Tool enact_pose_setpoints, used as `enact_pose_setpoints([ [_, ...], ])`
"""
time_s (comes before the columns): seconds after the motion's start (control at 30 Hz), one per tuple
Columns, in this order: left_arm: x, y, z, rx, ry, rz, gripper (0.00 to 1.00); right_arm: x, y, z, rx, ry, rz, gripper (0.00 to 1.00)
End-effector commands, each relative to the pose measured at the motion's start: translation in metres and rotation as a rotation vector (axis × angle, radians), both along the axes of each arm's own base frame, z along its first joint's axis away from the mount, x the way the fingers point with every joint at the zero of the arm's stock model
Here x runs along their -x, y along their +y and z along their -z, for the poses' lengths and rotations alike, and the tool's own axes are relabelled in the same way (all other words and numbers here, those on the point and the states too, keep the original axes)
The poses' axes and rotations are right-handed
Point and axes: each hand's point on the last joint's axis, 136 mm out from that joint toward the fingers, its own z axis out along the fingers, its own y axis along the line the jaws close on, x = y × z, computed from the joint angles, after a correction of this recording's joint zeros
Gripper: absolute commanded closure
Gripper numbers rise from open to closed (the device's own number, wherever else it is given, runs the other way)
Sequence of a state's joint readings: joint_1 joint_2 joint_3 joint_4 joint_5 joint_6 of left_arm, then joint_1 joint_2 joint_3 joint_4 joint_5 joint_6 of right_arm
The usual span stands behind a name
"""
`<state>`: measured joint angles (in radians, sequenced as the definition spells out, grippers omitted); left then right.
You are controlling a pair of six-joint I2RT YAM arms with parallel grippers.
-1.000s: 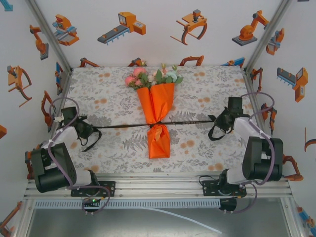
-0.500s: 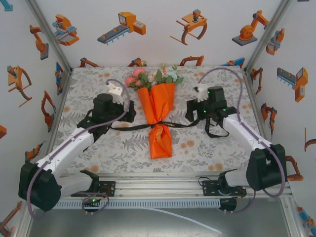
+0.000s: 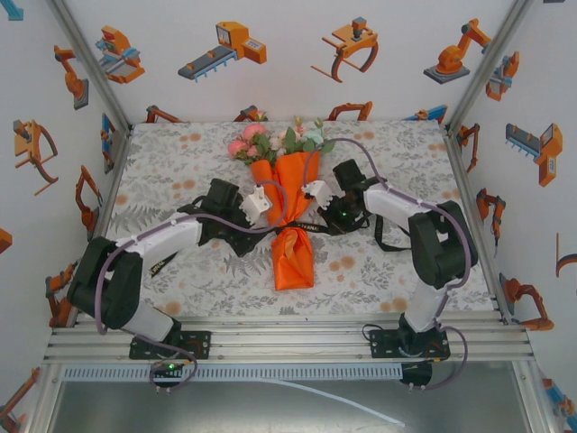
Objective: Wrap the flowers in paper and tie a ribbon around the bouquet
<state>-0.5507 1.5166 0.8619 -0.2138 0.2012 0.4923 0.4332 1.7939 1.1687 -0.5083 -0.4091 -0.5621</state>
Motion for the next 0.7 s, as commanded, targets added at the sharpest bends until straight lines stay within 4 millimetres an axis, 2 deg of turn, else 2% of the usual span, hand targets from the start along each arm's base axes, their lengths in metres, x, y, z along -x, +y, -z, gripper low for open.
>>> enact_pose_setpoints([
  [0.0, -0.015, -0.022, -0.006, 0.064, -0.054, 0.043, 0.05, 0.006, 0.013, -0.022, -0.091, -0.018, -0.038, 1.0],
  [0.1, -0.009, -0.031, 0.003, 0.025, 0.053, 0.08, 0.13, 0.005, 0.022, -0.038, -0.164, -0.011, -0.012, 1.0],
  [0.2, -0.004, -0.046, 0.0, 0.07, 0.143, 0.105, 0.23, 0.001, 0.032, -0.062, -0.26, -0.038, 0.023, 1.0],
  [0.3, -0.007, -0.051, 0.006, 0.048, 0.148, 0.096, 0.39, -0.003, 0.036, -0.08, -0.322, -0.08, 0.049, 1.0],
  [0.37, -0.008, -0.053, 0.007, 0.045, 0.15, 0.1, 0.53, -0.005, 0.037, -0.087, -0.338, -0.09, 0.067, 1.0],
  [0.47, 0.0, -0.06, 0.007, 0.073, 0.18, 0.13, 0.66, -0.01, 0.034, -0.089, -0.328, -0.108, 0.1, 1.0],
  [0.53, 0.006, -0.063, 0.007, 0.094, 0.22, 0.139, 0.65, -0.014, 0.031, -0.09, -0.323, -0.117, 0.13, 1.0],
  [0.63, 0.008, -0.066, 0.013, 0.088, 0.295, 0.121, 0.42, -0.013, 0.032, -0.093, -0.353, -0.117, 0.147, 1.0],
  [0.67, 0.007, -0.067, 0.016, 0.076, 0.308, 0.11, 0.41, -0.012, 0.033, -0.095, -0.366, -0.119, 0.146, 1.0],
])
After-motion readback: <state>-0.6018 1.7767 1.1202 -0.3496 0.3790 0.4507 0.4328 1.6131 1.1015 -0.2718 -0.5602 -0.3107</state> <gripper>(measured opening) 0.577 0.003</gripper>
